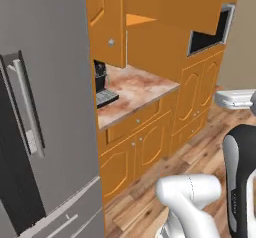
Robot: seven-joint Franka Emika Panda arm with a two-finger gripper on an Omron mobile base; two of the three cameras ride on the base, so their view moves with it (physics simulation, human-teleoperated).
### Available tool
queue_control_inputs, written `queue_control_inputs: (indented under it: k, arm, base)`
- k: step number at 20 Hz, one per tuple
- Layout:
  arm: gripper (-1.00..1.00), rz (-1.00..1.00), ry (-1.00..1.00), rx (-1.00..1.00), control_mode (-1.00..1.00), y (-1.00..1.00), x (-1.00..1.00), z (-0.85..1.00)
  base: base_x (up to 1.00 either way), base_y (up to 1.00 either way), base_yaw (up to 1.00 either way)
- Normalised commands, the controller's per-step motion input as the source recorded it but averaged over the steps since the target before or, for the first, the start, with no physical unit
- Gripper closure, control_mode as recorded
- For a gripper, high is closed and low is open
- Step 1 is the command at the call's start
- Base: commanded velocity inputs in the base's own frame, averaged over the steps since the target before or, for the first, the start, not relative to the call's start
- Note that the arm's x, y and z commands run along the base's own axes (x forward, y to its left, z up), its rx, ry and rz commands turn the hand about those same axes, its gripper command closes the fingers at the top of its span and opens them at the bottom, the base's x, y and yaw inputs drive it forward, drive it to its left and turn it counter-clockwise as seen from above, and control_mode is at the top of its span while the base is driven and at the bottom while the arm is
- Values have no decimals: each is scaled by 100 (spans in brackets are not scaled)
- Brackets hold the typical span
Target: Pick the candle and candle from the dining table and place them in the open cabinet. Close the cabinet after placing the objects.
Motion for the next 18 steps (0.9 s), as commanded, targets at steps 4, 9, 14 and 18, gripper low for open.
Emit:
queue_control_inputs:
  k: [4, 9, 14, 18]
  arm:
    - [-100, 0, 0, 0, 100, 0, 0, 0]
    - [-100, 0, 0, 0, 100, 0, 0, 0]
    - [-100, 0, 0, 0, 100, 0, 0, 0]
    - [-100, 0, 0, 0, 100, 0, 0, 0]
  base:
    - [-63, 72, -36]
    - [-75, 53, -37]
    - [-75, 15, -37]
    - [-86, 0, -39]
